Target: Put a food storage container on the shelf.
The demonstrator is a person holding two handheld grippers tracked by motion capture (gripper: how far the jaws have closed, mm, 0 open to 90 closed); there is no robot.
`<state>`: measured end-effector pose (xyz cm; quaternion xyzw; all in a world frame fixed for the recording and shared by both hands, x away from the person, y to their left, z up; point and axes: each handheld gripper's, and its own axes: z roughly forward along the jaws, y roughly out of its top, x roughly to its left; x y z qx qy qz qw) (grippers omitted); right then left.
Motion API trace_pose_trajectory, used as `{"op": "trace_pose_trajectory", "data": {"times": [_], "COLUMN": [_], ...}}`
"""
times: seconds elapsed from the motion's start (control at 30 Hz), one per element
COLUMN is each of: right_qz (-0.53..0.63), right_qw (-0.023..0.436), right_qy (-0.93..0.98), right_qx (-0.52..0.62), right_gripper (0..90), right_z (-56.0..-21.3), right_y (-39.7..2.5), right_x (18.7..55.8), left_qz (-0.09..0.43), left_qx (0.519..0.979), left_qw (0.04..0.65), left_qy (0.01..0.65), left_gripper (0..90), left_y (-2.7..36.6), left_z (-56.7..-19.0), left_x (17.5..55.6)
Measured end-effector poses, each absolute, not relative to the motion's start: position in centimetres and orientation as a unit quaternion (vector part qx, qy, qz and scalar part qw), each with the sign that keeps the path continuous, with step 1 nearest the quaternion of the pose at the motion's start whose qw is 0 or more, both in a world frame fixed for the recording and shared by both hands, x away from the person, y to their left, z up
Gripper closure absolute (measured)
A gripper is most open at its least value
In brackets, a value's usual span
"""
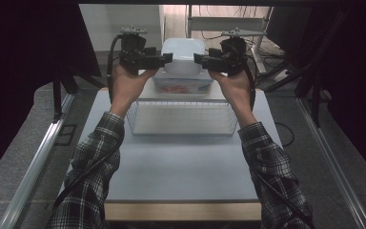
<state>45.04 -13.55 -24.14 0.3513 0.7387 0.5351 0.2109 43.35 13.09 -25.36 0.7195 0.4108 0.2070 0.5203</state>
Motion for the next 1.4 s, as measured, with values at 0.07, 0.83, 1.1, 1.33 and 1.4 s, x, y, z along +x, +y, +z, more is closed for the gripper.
{"op": "trace_pose_trajectory", "data": {"times": [0.07, 0.83, 1.1, 1.33, 1.4], "right_qz": [0.533, 0.521, 0.517, 0.513, 0.512], "right_qw": [0.212, 0.183, 0.175, 0.169, 0.165], "right_qy": [0.744, 0.778, 0.787, 0.794, 0.797], "right_qx": [0.342, 0.298, 0.288, 0.278, 0.276], "right_gripper": [28.5, 8.2, 7.2, 7.1, 7.1], "right_z": [-24.4, -31.0, -32.8, -34.3, -34.9], "right_y": [-13.6, -15.2, -15.4, -15.5, -15.5], "right_x": [44.8, 40.9, 39.8, 38.8, 38.5], "left_qz": [0.206, 0.173, 0.171, 0.169, 0.17], "left_qx": [0.727, 0.761, 0.769, 0.776, 0.778], "left_qw": [0.517, 0.513, 0.508, 0.504, 0.503], "left_qy": [0.402, 0.358, 0.349, 0.34, 0.337], "left_gripper": [25.1, 1.2, 1.8, 3.3, 3.8], "left_y": [13.0, 12.9, 12.3, 11.8, 11.9], "left_z": [-25.7, -31.9, -33.9, -35.7, -36.3], "left_x": [43.0, 38.8, 37.2, 35.7, 35.3]}}
